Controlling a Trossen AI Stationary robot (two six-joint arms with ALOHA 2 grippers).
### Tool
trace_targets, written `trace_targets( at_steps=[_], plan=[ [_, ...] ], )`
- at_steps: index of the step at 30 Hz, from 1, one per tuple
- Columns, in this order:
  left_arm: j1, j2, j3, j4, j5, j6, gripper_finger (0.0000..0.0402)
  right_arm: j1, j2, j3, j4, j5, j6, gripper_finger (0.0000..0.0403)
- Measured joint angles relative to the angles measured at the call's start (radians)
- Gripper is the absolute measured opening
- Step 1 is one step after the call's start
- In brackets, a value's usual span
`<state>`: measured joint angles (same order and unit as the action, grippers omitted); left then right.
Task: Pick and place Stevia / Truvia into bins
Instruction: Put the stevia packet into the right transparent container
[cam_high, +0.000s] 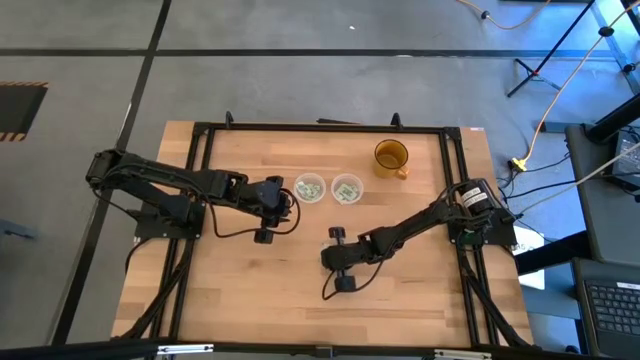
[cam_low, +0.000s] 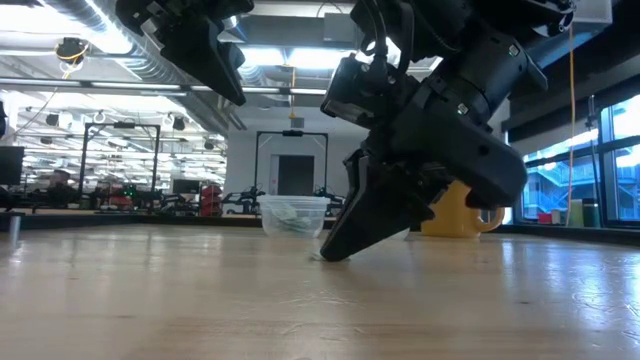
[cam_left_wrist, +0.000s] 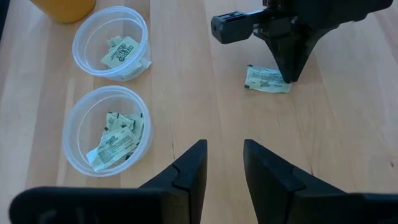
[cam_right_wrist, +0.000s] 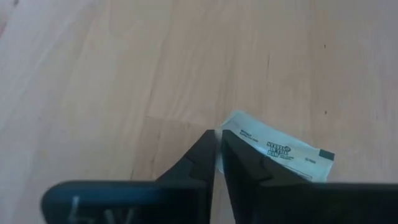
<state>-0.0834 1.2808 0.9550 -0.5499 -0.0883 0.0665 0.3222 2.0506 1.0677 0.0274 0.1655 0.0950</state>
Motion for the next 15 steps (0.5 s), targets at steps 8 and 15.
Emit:
trace_targets(
  at_steps=[8, 15],
  plan=[
    [0.0, 0.0, 0.0, 0.0, 0.001, 0.0, 0.0099, -0.001, 0.0, -0.002, 0.008, 0.003, -0.019, 0.0059],
    [0.0, 0.0, 0.0, -0.011, 0.009, 0.0, 0.0098, -0.012, 0.001, -0.002, 0.012, 0.011, 0.078, 0.0062]
  ],
)
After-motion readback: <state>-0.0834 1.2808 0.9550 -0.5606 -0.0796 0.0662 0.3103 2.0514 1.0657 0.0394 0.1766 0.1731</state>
